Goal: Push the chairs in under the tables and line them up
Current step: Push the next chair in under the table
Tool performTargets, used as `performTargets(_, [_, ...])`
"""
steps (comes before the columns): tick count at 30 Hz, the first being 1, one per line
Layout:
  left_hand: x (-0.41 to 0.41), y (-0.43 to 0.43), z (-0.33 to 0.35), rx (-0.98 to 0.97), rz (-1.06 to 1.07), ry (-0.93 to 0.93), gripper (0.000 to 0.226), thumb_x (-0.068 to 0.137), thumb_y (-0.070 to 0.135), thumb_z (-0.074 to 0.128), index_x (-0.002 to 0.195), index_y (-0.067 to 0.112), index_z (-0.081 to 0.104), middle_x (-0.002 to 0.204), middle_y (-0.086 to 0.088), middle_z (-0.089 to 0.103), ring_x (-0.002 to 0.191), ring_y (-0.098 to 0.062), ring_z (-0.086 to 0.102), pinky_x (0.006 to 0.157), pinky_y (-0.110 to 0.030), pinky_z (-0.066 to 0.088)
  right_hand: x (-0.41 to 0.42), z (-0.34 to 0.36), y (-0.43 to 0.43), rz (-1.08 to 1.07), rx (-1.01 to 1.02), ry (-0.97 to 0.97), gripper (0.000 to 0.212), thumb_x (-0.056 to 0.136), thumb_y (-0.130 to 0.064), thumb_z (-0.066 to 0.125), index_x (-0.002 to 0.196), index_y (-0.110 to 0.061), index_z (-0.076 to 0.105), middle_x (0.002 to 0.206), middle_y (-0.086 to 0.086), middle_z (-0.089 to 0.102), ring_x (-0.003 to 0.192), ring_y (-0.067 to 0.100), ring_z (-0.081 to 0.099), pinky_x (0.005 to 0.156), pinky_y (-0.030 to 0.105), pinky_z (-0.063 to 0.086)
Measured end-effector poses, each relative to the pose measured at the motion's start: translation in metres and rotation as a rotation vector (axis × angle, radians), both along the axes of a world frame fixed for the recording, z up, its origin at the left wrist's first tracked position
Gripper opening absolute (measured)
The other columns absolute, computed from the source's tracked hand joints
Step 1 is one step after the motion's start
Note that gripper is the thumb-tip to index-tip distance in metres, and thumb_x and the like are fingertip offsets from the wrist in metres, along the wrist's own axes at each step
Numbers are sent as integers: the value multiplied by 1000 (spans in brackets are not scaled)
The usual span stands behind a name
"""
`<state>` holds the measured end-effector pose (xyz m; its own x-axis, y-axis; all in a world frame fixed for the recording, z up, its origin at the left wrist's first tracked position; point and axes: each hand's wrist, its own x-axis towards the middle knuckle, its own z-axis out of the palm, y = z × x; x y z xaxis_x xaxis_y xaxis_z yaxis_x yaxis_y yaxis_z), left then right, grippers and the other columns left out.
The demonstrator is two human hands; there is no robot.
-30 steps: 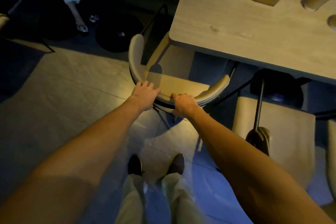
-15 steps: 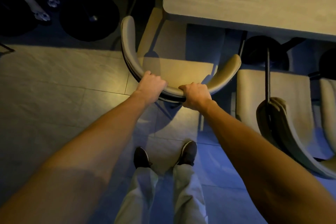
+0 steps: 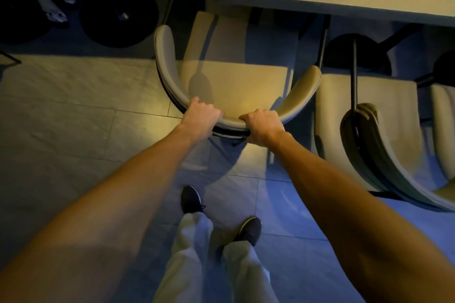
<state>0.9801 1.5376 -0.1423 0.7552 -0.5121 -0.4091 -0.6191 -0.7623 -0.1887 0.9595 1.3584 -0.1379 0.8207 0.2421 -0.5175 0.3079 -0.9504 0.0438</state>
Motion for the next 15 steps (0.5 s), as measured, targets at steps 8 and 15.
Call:
performTargets(8, [-56,-24,-2,11,53,-9,35,82,31,73,115,26,61,98,0,73,95,-24,69,85,-37,39,-47,0,-26,73,1,-28,34,84,-34,69,118,-30,64,98,2,69,84,27,65,65,34,43])
performTargets(15, [-93,-42,1,18,108,-5,36,82,32,74,115,26,61,100,-1,72,97,-24,68,84,-36,39,-74,0,-45,132,7,-24,36,86,-34,70,121,-30,64,100,1,69,90,26,66,69,34,47])
